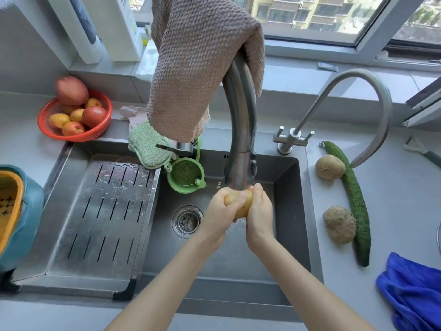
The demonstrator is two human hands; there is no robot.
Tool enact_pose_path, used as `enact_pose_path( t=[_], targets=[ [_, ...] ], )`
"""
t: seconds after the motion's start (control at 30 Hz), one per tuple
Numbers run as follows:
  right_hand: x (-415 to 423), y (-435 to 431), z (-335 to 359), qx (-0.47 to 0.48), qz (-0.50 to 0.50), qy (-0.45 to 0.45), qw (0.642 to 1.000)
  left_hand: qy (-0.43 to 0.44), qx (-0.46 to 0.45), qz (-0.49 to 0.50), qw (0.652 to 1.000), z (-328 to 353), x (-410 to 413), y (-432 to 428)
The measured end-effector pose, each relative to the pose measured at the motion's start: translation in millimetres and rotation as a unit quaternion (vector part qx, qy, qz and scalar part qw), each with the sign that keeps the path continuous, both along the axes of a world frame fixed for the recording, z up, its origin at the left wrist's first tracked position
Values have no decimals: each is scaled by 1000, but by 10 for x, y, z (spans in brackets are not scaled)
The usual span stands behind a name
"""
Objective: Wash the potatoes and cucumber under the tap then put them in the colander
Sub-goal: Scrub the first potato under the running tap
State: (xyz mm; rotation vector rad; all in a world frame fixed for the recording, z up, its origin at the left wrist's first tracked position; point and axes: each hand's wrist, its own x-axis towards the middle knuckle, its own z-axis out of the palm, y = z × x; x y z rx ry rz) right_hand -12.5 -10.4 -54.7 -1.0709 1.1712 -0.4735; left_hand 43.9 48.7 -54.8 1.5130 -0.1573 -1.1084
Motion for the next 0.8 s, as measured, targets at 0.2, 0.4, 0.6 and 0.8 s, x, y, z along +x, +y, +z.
enact_pose_path(
  t=[0.2, 0.4, 0.6, 0.8],
  targets=[
    [-138, -43, 59, -25, 169, 56, 984, -188, 24, 41, 981, -38, -79, -15],
    [-73, -42, 9, 44, 176, 25, 983, -287, 64, 105, 950, -35, -86, -106],
    [-218, -24, 53, 43, 248, -13, 968, -175, 48, 74, 981, -158, 145, -83],
    [-246, -208, 75, 72, 256, -32, 963, -35, 21, 4, 999, -209, 278, -6]
  ],
)
